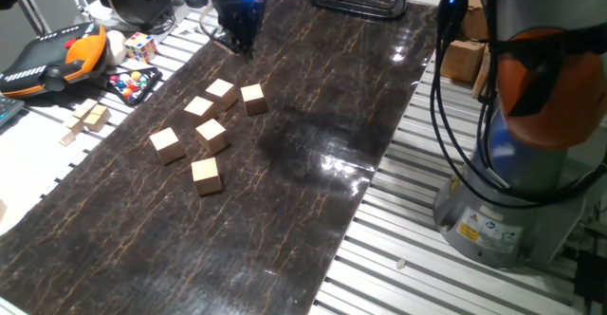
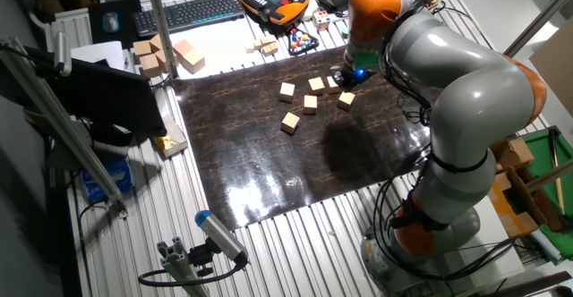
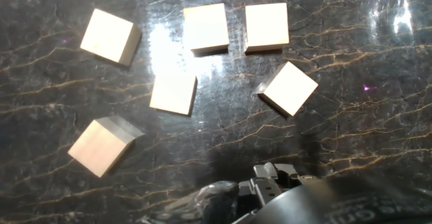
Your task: Stack the blocks into a pyramid shape
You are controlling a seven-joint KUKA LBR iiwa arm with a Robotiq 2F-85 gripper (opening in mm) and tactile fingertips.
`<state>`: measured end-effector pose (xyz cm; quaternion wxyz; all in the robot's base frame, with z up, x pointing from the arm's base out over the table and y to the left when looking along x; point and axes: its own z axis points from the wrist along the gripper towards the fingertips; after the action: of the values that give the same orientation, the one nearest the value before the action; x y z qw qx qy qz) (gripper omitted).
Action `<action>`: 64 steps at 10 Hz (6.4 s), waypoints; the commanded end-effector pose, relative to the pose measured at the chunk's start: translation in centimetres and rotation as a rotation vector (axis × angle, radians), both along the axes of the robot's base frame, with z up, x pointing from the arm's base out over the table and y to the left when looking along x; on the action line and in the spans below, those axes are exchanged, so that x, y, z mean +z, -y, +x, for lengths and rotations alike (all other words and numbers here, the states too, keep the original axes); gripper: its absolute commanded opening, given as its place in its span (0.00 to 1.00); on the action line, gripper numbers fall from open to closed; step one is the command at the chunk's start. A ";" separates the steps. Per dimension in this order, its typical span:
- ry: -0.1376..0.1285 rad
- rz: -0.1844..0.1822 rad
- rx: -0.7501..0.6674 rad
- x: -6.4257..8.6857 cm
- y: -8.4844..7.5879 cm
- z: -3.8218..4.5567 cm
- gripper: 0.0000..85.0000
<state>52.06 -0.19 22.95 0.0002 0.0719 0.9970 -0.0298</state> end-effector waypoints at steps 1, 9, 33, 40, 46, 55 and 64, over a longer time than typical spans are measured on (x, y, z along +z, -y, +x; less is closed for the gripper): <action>0.003 0.000 -0.003 -0.3 0.1 0.22 0.01; 0.001 -0.042 -0.049 -2.7 -0.5 1.74 0.01; -0.043 0.016 -0.326 -8.4 -0.7 6.24 0.01; -0.044 0.003 -0.335 -8.8 0.0 6.03 0.01; -0.042 -0.006 -0.329 -9.9 1.7 5.51 0.01; -0.032 0.024 -0.323 -12.3 4.3 4.55 0.01; -0.004 -0.031 -0.297 -12.3 4.3 4.55 0.01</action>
<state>56.61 -4.45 10.64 -0.0039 0.2187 0.9747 -0.0451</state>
